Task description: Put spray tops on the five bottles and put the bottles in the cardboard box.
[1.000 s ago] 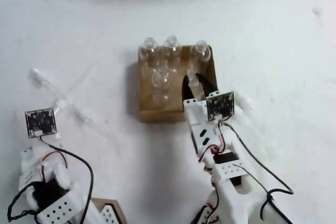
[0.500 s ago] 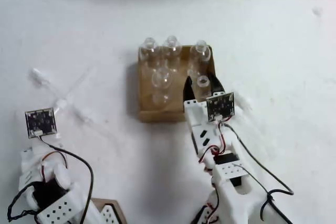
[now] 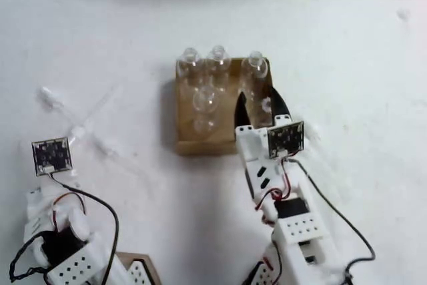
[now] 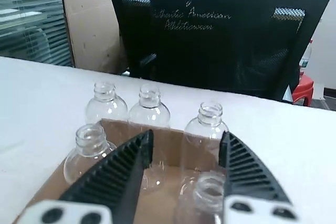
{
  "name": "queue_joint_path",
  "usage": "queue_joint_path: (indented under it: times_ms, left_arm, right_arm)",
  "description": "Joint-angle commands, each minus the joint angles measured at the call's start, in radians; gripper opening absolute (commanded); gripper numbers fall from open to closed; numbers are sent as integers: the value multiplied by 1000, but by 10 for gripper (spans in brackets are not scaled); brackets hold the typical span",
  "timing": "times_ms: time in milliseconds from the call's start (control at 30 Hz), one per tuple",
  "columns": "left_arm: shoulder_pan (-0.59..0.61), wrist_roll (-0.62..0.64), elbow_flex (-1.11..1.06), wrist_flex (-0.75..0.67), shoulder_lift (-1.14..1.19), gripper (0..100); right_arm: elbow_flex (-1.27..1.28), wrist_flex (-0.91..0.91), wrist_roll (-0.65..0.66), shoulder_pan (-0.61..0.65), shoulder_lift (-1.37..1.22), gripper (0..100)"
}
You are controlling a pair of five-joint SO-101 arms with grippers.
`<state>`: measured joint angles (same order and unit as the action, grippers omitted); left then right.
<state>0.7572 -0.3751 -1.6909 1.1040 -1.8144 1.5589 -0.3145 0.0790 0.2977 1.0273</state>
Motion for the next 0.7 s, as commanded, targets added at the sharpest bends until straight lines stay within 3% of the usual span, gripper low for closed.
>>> queue_joint_path:
  times_ms: [0, 167, 533, 667]
  left_arm:
    - [-12, -2, 3, 2, -10, 31]
    - [-12, -2, 3, 2, -10, 31]
    - [-12, -2, 3, 2, -10, 31]
    - [-12, -2, 3, 2, -10, 31]
  right_arm:
    - [-124, 403, -9, -54, 275, 217]
    - [-252, 737, -11, -94, 501, 261]
    - [-479, 1067, -9, -104, 561, 255]
    - [-482, 1156, -9, -188, 561, 235]
